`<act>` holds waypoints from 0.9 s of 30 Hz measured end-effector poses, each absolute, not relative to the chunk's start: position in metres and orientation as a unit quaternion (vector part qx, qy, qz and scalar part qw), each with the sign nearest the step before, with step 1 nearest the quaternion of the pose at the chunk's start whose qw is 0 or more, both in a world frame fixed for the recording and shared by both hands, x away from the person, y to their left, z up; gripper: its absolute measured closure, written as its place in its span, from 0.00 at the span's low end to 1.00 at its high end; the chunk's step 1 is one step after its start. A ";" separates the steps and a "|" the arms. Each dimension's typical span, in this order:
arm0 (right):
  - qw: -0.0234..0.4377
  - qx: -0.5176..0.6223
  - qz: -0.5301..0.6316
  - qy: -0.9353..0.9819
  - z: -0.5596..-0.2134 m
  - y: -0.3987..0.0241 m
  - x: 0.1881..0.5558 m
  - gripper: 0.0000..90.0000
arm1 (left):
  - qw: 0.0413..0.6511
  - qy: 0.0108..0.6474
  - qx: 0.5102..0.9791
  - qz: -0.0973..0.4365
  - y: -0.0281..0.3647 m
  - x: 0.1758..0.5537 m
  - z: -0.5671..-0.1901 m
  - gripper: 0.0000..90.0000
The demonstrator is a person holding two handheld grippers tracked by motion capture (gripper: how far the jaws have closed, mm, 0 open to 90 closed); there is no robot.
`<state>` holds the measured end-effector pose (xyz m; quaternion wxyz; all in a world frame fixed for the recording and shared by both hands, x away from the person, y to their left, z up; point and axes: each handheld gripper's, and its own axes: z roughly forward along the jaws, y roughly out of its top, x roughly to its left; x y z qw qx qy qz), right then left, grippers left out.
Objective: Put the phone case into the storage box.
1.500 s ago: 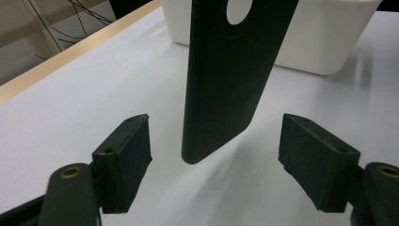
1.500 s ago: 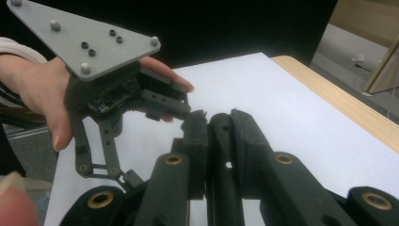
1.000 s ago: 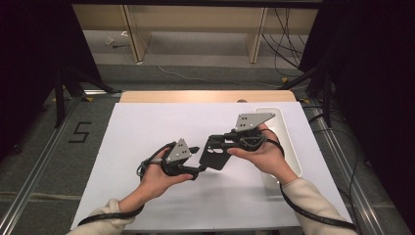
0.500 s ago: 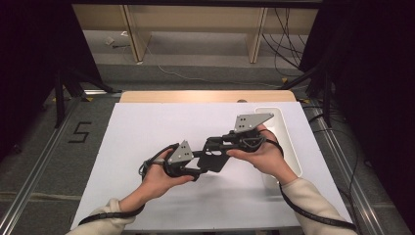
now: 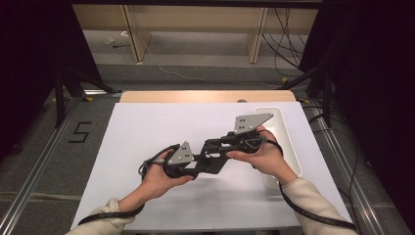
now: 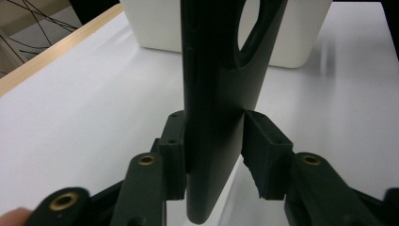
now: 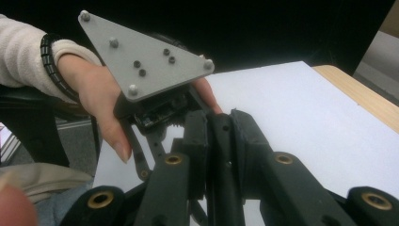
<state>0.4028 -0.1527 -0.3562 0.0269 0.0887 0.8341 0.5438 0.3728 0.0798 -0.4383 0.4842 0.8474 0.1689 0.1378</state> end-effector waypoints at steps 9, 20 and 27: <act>0.021 0.082 0.551 0.830 -0.357 -0.153 0.403 0.84 | 0.472 0.172 0.854 0.134 0.083 0.373 -0.434 0.85; 0.046 0.088 0.570 0.816 -0.357 -0.154 0.405 0.61 | 0.469 0.186 0.854 0.125 0.082 0.371 -0.432 0.89; 0.055 0.106 0.587 0.800 -0.357 -0.157 0.407 0.41 | 0.474 0.212 0.846 0.125 0.085 0.373 -0.431 0.89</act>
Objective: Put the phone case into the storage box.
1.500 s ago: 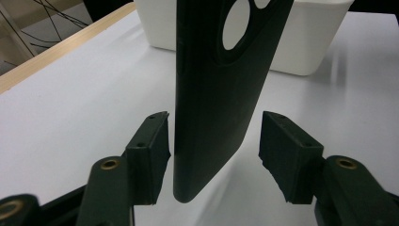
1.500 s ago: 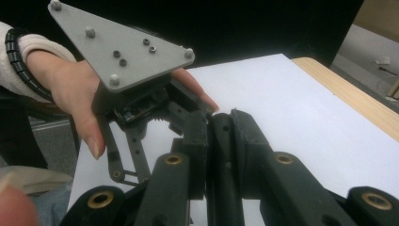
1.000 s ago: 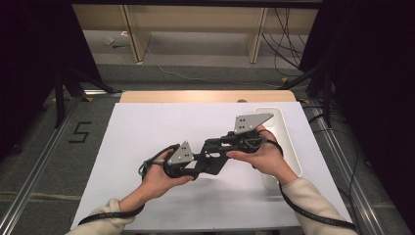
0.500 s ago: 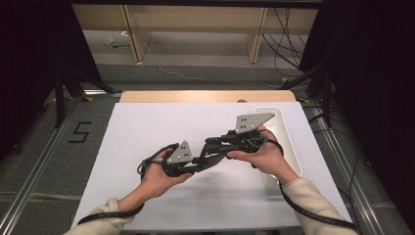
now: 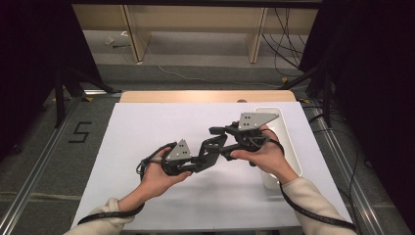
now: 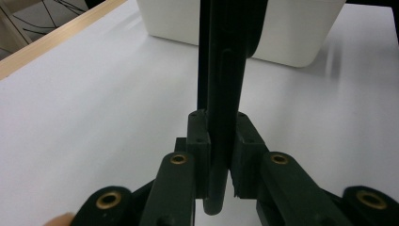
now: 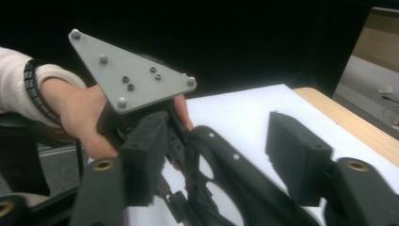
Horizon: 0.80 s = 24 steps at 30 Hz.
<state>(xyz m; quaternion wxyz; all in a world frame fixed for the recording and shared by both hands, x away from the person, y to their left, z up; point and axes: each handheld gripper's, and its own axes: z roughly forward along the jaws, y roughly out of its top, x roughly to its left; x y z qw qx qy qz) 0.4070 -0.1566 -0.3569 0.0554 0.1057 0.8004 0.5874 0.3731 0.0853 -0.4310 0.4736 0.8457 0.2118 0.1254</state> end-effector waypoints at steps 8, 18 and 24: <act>0.081 0.136 0.598 0.786 -0.360 -0.160 0.408 0.34 | 0.473 0.230 0.840 0.130 0.087 0.374 -0.431 0.88; 0.117 0.183 0.603 0.767 -0.368 -0.162 0.407 0.16 | 0.475 0.255 0.831 0.139 0.090 0.376 -0.431 0.88; 0.137 0.204 0.597 0.764 -0.373 -0.161 0.407 0.07 | 0.477 0.268 0.824 0.147 0.092 0.377 -0.429 0.88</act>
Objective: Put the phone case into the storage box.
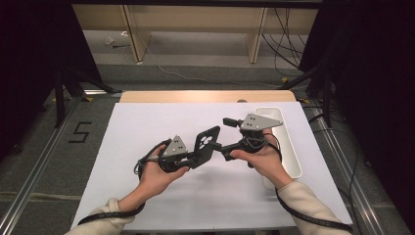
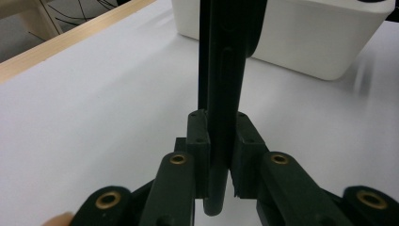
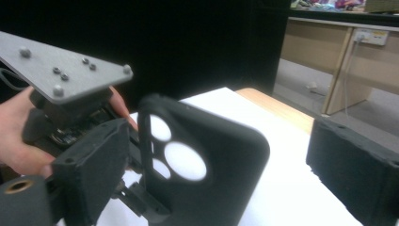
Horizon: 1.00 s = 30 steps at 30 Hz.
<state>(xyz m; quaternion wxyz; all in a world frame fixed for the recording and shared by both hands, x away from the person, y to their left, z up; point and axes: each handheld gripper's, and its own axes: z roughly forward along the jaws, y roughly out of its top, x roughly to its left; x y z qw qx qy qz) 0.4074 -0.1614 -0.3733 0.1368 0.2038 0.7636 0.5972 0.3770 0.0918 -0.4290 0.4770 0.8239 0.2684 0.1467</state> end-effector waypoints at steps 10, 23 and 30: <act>0.161 0.231 0.599 0.750 -0.379 -0.161 0.406 0.03 | 0.480 0.282 0.816 0.155 0.093 0.377 -0.423 0.88; 0.174 0.252 0.602 0.737 -0.385 -0.166 0.401 0.02 | 0.485 0.302 0.805 0.156 0.085 0.379 -0.422 0.88; 0.177 0.259 0.601 0.735 -0.387 -0.168 0.399 0.01 | 0.486 0.308 0.804 0.154 0.078 0.380 -0.423 0.88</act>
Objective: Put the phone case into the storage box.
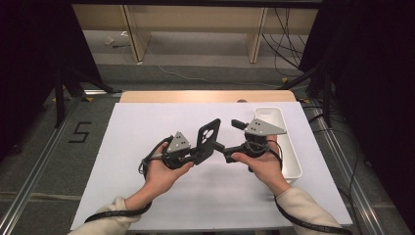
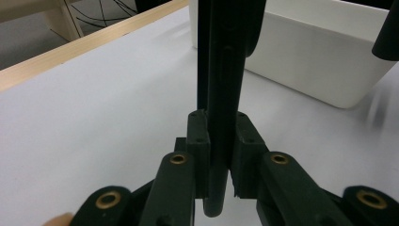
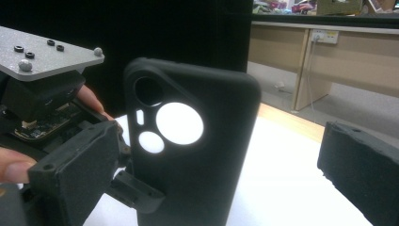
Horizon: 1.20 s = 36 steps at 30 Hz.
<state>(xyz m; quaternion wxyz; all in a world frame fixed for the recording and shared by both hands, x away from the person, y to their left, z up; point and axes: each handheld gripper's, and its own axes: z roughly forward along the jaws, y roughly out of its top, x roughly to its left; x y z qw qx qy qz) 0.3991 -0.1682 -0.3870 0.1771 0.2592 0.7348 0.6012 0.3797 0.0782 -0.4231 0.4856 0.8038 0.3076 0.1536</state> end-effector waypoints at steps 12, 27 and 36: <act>0.181 0.264 0.602 0.732 -0.387 -0.169 0.398 0.01 | 0.487 0.307 0.803 0.153 0.071 0.381 -0.424 0.88; 0.184 0.267 0.604 0.728 -0.388 -0.167 0.395 0.01 | 0.489 0.306 0.803 0.153 0.061 0.382 -0.426 0.88; 0.185 0.277 0.605 0.723 -0.390 -0.169 0.396 0.01 | 0.488 0.303 0.804 0.153 0.055 0.382 -0.428 0.88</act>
